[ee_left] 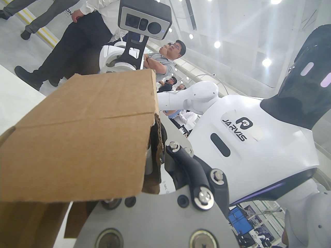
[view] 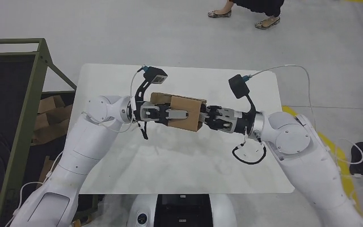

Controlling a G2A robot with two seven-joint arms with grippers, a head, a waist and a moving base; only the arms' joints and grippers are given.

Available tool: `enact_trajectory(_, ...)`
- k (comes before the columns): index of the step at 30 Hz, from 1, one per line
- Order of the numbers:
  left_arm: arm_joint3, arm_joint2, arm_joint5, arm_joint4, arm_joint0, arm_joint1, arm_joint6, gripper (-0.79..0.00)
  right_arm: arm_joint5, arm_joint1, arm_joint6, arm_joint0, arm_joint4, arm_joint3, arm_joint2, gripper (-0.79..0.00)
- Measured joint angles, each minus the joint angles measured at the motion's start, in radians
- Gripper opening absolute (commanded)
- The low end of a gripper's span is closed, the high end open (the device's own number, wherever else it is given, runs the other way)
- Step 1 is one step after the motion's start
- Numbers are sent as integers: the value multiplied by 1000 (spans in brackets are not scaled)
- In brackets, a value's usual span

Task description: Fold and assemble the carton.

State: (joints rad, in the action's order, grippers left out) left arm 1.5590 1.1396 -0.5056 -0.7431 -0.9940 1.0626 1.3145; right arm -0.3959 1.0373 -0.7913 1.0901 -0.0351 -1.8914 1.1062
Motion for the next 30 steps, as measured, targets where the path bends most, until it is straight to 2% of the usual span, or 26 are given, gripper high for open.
enact_trajectory(30,-4,9,3,17,-5,-4,3,-785,-42,-37,9,166,19,-42,227,-773)
